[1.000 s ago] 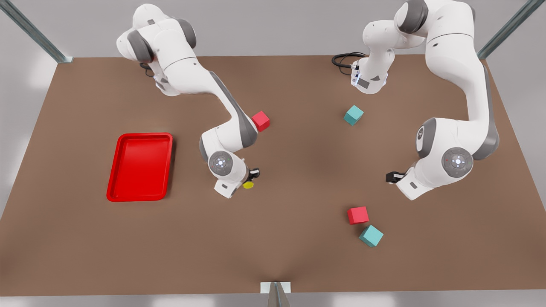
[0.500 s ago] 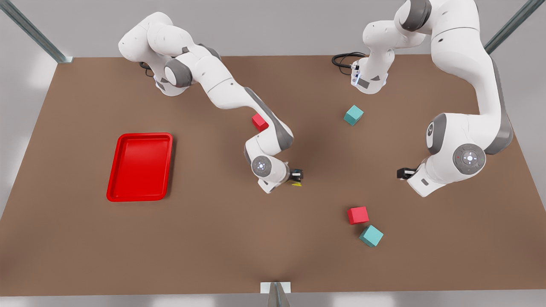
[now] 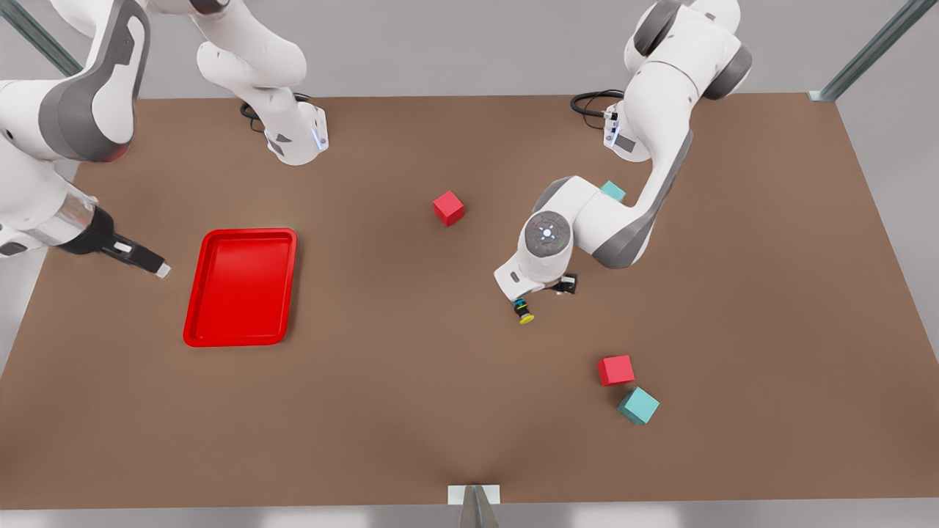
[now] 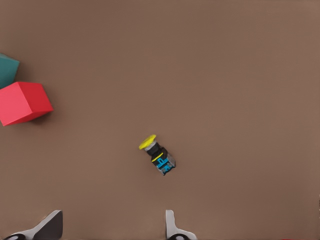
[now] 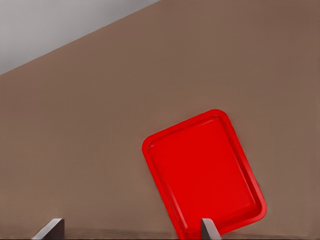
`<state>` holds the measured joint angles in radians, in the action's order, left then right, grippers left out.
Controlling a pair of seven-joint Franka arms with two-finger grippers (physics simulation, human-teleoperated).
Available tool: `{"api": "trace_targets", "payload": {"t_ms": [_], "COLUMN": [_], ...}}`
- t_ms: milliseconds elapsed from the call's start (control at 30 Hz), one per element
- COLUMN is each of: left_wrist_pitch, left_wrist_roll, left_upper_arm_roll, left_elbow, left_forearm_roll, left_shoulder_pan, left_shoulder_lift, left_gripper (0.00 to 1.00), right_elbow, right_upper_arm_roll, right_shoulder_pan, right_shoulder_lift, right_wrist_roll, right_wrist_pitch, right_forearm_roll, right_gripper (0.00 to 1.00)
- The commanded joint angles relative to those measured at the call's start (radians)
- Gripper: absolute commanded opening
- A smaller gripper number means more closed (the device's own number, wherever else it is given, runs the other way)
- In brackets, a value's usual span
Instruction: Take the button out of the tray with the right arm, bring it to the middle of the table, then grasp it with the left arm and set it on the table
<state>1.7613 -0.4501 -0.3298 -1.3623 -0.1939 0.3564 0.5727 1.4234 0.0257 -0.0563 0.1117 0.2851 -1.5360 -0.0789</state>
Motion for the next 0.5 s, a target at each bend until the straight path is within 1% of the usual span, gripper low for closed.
{"api": "trace_targets", "payload": {"t_ms": [0,100,200,233,267,333,367,400,467], "left_wrist_pitch": [0.138,0.141,0.156,0.156,0.155,0.144,0.144,0.142,0.153], "left_wrist_roll": [-0.547,-0.59,-1.011,-1.076,-1.119,-1.121,-1.127,-1.134,-1.119], "left_upper_arm_roll": [-0.002,-0.002,0.009,0.018,0.029,0.032,0.032,0.032,0.031], "left_elbow": [-0.014,-0.014,0.005,0.022,0.028,0.026,0.029,0.029,0.029], "left_forearm_roll": [0.007,0.008,-0.091,-0.107,-0.147,-0.183,-0.179,-0.177,-0.17], "left_shoulder_pan": [0.006,0.025,0.053,0.061,0.078,0.078,0.081,0.085,0.075], "left_shoulder_lift": [0.016,0.038,0.098,0.118,0.142,0.154,0.16,0.161,0.174], "left_gripper": [1.0,1.0,1.0,1.0,1.0,1.0,1.0,1.0,1.0], "right_elbow": [-0.017,-0.001,-0.015,-0.014,-0.017,-0.018,-0.032,-0.035,-0.035], "right_upper_arm_roll": [-0.026,-0.026,-0.026,-0.029,-0.032,-0.032,-0.03,-0.027,-0.027], "right_shoulder_pan": [0.004,0.004,0.015,0.023,0.053,0.142,0.139,0.13,0.13], "right_shoulder_lift": [-0.001,0.022,0.04,0.042,0.066,0.088,0.086,0.109,0.114], "right_wrist_roll": [-0.397,-0.385,-0.362,-0.345,-0.317,-0.257,-0.259,-0.262,-0.27], "right_wrist_pitch": [0.244,0.244,0.234,0.228,0.182,0.142,0.099,0.014,0.0], "right_forearm_roll": [0.042,0.044,0.059,0.074,0.074,0.139,0.14,0.136,0.137], "right_gripper": [1.0,1.0,1.0,1.0,1.0,1.0,1.0,1.0,1.0]}}
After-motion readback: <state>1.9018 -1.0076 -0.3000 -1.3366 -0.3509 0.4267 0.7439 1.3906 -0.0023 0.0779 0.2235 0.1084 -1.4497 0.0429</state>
